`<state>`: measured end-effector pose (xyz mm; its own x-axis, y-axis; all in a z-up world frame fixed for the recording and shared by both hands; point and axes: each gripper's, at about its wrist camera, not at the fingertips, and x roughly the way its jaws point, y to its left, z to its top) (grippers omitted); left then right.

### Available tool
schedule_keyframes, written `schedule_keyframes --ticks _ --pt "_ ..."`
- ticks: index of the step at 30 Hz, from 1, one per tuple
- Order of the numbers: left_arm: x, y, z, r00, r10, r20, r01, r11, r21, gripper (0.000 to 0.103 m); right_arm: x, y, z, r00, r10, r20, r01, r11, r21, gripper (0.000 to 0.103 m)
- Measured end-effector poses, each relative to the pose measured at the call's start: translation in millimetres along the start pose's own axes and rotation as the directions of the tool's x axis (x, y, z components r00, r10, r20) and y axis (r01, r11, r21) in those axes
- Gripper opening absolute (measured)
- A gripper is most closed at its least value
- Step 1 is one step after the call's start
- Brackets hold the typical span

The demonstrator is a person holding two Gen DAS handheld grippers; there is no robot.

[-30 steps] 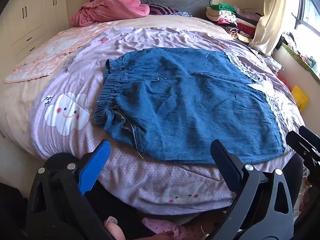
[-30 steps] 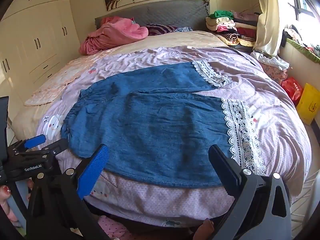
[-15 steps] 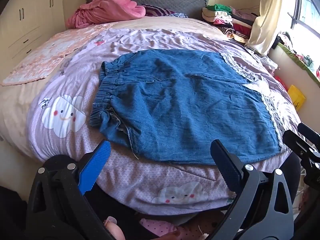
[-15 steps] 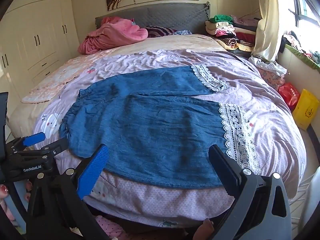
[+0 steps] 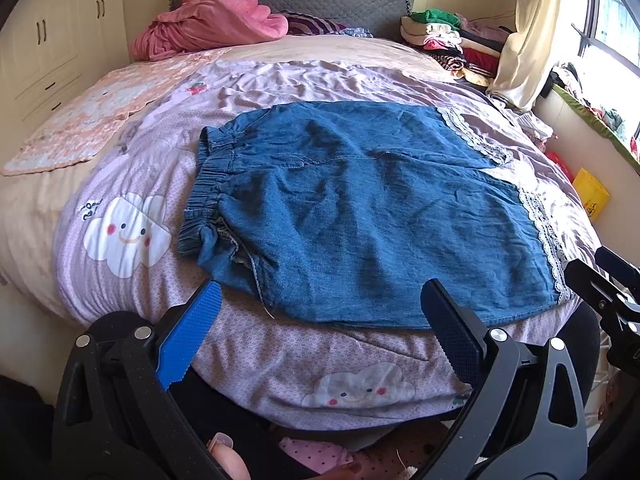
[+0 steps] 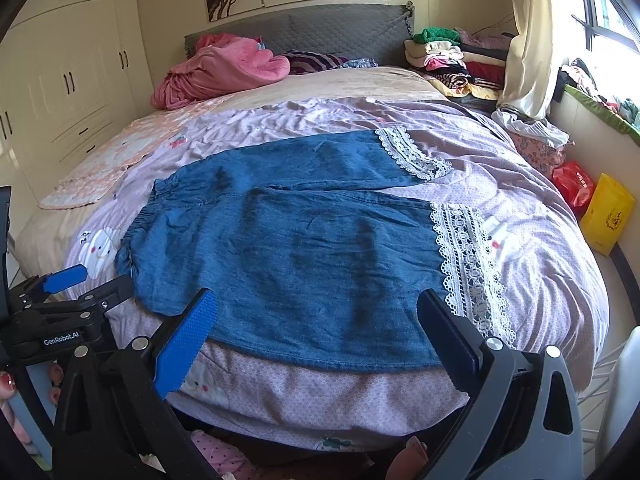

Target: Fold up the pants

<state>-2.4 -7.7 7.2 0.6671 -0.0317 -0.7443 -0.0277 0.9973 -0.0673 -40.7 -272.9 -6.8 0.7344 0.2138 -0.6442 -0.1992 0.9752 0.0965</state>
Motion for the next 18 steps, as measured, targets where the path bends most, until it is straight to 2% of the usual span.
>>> schedule_keyframes --ticks 18 --pt "-1.2 -1.2 -0.8 1.0 0.001 0.004 -0.001 1.0 0.001 0.094 0.1 0.2 -1.3 1.0 0.002 -0.001 -0.002 1.0 -0.003 0.099"
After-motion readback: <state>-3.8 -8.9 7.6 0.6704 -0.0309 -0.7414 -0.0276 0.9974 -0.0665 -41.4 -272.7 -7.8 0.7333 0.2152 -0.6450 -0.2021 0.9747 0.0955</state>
